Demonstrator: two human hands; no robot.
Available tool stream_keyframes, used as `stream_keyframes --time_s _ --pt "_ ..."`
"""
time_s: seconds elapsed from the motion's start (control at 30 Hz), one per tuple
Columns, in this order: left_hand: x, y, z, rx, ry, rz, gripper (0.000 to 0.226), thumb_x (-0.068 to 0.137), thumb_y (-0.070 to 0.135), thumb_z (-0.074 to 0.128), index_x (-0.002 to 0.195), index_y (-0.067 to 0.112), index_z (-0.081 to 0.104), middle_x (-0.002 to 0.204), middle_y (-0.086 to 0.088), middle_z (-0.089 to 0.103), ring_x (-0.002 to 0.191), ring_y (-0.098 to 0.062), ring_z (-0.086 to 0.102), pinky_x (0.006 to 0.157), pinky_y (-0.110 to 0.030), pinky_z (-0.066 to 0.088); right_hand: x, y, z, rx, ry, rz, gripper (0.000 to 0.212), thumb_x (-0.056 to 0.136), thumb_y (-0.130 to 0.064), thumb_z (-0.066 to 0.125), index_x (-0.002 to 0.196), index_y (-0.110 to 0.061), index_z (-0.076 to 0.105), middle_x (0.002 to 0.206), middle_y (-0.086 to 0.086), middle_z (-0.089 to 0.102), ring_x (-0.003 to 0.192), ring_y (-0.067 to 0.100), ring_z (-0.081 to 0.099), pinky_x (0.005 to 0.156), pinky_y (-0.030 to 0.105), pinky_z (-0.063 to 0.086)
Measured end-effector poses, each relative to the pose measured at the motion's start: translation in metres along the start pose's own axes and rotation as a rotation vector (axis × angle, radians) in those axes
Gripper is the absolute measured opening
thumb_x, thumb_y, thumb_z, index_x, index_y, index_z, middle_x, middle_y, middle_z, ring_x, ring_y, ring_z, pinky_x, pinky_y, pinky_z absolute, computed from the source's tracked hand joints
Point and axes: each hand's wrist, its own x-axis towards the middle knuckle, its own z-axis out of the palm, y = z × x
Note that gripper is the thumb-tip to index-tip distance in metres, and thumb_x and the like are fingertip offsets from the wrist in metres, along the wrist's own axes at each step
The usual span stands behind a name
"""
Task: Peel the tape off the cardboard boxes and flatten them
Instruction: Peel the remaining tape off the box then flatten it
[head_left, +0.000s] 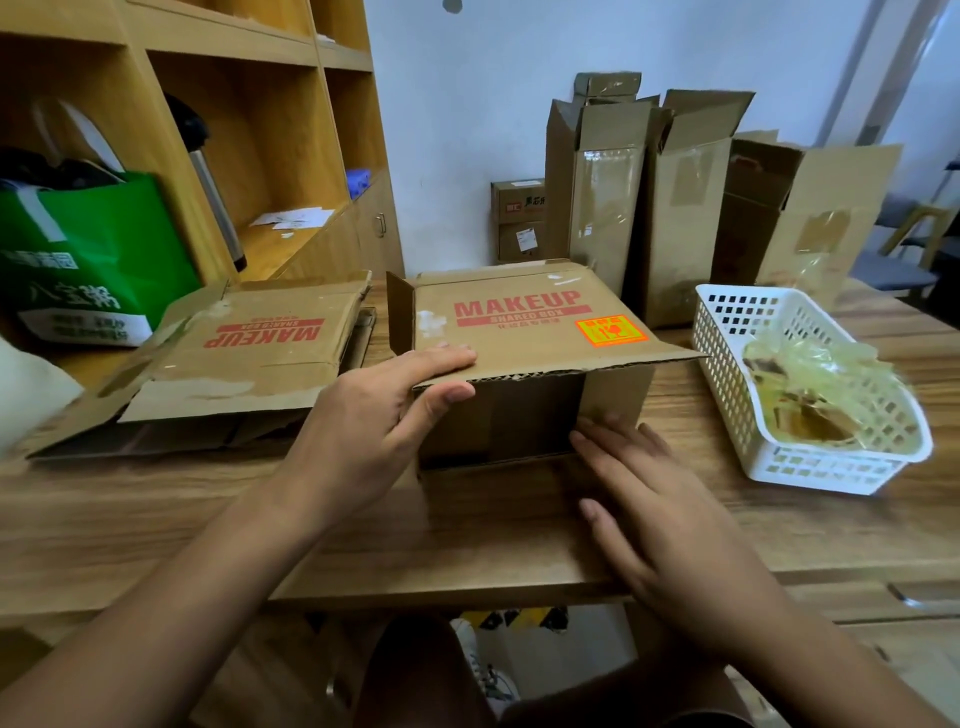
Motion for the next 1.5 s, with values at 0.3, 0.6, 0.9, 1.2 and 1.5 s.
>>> stream_keyframes --time_s 0.3,0.6,0.9,1.2,1.5 --pt "0.006 -0.004 0.000 -0.073 0.038 -0.065 0.061 0.093 0.068 0.037 0.131 0.030 0.065 0.128 0.018 0.059 0.125 0.009 0.045 0.094 -0.001 0.041 -0.020 -0.002 0.016 -0.046 -0.316 0.102 0.077 0.098 -0.068 0.003 0.152 -0.030 0.042 0.158 -0.016 0.038 0.148 -0.003 0.024 0.124 0.029 0.011" --pt "0.011 -0.005 0.002 -0.099 0.073 -0.082 0.051 0.097 0.066 0.039 0.127 0.035 0.066 0.121 0.020 0.062 0.106 0.029 0.048 0.084 -0.003 0.045 -0.020 -0.011 0.014 0.009 -0.344 0.168 0.075 0.097 -0.070 0.009 0.155 -0.030 0.036 0.161 -0.016 0.030 0.151 0.000 0.016 0.125 0.027 0.008" --pt "0.013 -0.003 0.002 -0.146 0.067 -0.121 0.048 0.096 0.066 0.040 0.126 0.037 0.064 0.121 0.017 0.065 0.112 0.013 0.055 0.087 -0.003 0.044 0.021 -0.051 -0.003 0.194 -0.345 0.279 0.063 0.102 -0.049 0.044 0.158 -0.038 0.017 0.155 -0.021 0.033 0.141 0.001 0.033 0.114 0.025 0.035" --pt "0.013 -0.004 0.002 -0.154 0.085 -0.102 0.041 0.095 0.066 0.042 0.122 0.042 0.062 0.115 0.026 0.064 0.111 0.019 0.055 0.090 -0.007 0.046 0.062 -0.058 0.024 0.998 -0.322 0.504 0.056 0.098 -0.029 0.061 0.148 -0.044 0.038 0.125 -0.035 0.056 0.121 -0.011 0.053 0.101 0.014 0.039" --pt "0.013 -0.003 0.009 -0.168 0.076 -0.067 0.049 0.096 0.063 0.043 0.123 0.032 0.069 0.118 0.024 0.064 0.113 0.019 0.054 0.094 -0.008 0.046 0.041 -0.060 0.025 1.197 -0.348 0.537 0.045 0.098 -0.009 0.056 0.134 -0.036 0.060 0.133 -0.017 0.065 0.128 0.000 0.056 0.118 0.039 0.037"
